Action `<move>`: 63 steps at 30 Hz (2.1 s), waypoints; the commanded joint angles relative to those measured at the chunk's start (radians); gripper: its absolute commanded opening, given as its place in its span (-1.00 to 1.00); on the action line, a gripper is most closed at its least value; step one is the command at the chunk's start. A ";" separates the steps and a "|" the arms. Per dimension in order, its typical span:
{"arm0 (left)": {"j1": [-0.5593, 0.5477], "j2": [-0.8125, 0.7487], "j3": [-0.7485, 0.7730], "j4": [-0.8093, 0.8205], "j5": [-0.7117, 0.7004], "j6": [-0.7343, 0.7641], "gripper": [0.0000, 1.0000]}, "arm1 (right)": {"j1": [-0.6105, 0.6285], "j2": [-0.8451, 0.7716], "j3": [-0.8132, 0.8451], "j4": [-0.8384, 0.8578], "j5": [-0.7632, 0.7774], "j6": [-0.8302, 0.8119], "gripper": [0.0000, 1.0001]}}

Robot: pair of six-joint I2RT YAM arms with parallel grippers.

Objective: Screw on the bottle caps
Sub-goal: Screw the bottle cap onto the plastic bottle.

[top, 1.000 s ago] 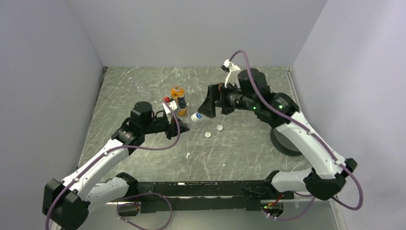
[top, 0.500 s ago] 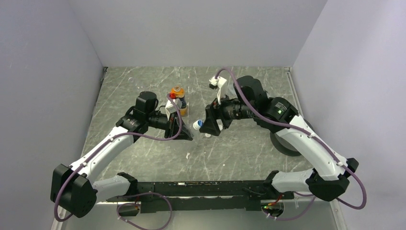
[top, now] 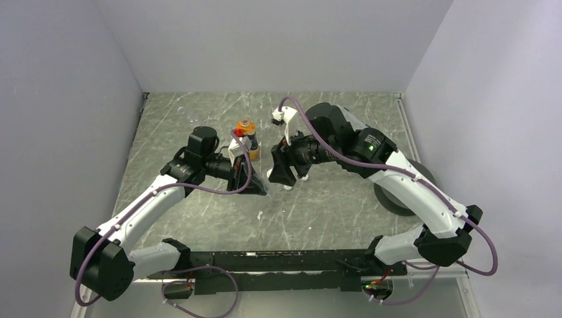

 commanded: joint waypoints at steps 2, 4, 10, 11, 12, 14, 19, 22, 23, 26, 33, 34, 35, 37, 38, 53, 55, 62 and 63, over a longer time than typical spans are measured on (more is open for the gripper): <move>0.005 0.005 0.010 0.014 0.036 0.015 -1.00 | 0.014 -0.011 0.066 -0.018 0.057 -0.015 0.20; 0.005 0.007 0.011 0.014 0.033 0.013 -1.00 | 0.018 -0.012 0.067 -0.025 0.059 -0.015 0.14; 0.005 0.012 0.010 0.037 0.029 0.000 -1.00 | 0.029 0.000 0.069 -0.046 0.069 -0.016 -0.02; 0.005 0.014 0.011 0.038 0.028 -0.001 -1.00 | 0.030 0.001 0.071 -0.048 0.072 -0.016 -0.05; 0.005 0.017 0.012 0.038 0.026 -0.001 -1.00 | 0.031 0.002 0.073 -0.047 0.076 -0.014 -0.08; 0.005 0.020 0.012 0.038 0.025 0.000 -1.00 | 0.032 0.004 0.075 -0.049 0.084 -0.011 -0.15; 0.005 0.017 0.015 0.030 -0.046 0.009 -1.00 | 0.033 0.022 0.087 -0.050 0.094 0.029 -0.42; 0.005 0.004 0.018 0.016 -0.169 0.031 -1.00 | 0.032 0.042 0.100 -0.051 0.086 0.077 -0.54; 0.005 -0.004 0.016 0.018 -0.229 0.034 -1.00 | 0.032 0.048 0.102 -0.045 0.080 0.100 -0.56; 0.004 -0.046 0.005 0.045 -0.404 0.040 -1.00 | 0.029 0.083 0.127 -0.040 0.088 0.190 -0.60; -0.010 -0.160 -0.060 0.198 -0.716 0.034 -1.00 | -0.045 0.178 0.160 -0.017 0.127 0.422 -0.65; -0.016 -0.173 -0.068 0.233 -0.742 0.039 -1.00 | -0.056 0.187 0.152 0.001 0.124 0.460 -0.67; -0.026 -0.185 -0.076 0.254 -0.771 0.048 -1.00 | -0.069 0.192 0.140 0.020 0.123 0.492 -0.68; -0.057 -0.204 -0.093 0.285 -0.833 0.073 -1.00 | -0.090 0.195 0.105 0.081 0.103 0.544 -0.69; -0.073 -0.211 -0.097 0.293 -0.863 0.086 -1.00 | -0.098 0.196 0.085 0.105 0.102 0.566 -0.69; -0.140 -0.207 -0.097 0.139 -0.930 0.109 -1.00 | -0.133 0.047 0.054 0.136 0.239 0.528 0.74; -0.131 -0.193 -0.084 0.111 -0.869 0.096 -1.00 | -0.135 0.000 0.047 0.120 0.275 0.472 0.99; -0.008 -0.127 -0.021 0.082 -0.342 0.033 -1.00 | -0.135 -0.174 -0.054 0.131 0.346 0.318 0.99; 0.000 -0.107 -0.004 0.068 -0.270 0.033 -1.00 | -0.136 -0.198 -0.080 0.148 0.347 0.303 0.99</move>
